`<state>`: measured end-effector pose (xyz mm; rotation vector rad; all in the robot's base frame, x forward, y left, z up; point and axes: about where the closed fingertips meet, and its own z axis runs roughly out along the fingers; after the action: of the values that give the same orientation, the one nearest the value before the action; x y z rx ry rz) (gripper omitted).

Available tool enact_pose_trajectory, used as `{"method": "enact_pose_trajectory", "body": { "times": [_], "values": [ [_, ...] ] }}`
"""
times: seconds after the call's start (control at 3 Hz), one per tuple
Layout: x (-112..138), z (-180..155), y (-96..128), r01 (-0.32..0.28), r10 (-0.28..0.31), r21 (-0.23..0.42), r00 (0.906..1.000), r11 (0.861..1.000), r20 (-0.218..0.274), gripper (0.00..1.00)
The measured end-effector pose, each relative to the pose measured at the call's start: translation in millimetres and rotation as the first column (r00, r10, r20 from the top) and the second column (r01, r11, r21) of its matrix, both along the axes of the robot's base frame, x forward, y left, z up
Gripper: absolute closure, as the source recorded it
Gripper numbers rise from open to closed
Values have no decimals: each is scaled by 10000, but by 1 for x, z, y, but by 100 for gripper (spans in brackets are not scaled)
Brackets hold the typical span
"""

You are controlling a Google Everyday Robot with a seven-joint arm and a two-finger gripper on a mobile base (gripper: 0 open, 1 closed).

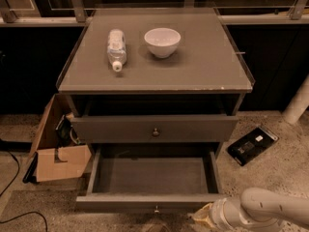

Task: Close middle drawer

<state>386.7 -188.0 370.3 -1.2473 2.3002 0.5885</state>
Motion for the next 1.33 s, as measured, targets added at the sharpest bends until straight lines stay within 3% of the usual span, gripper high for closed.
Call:
{"method": "enact_pose_trajectory", "body": {
  "times": [0.67,1.0,1.33],
  "values": [
    [17,1,5,-301,302,-90,9994,9995,145,100],
    [39,6,6,-469,476,-220,9984,9987,312,100],
    [39,6,6,-466,473,-222,9984,9987,318,100]
  ]
}}
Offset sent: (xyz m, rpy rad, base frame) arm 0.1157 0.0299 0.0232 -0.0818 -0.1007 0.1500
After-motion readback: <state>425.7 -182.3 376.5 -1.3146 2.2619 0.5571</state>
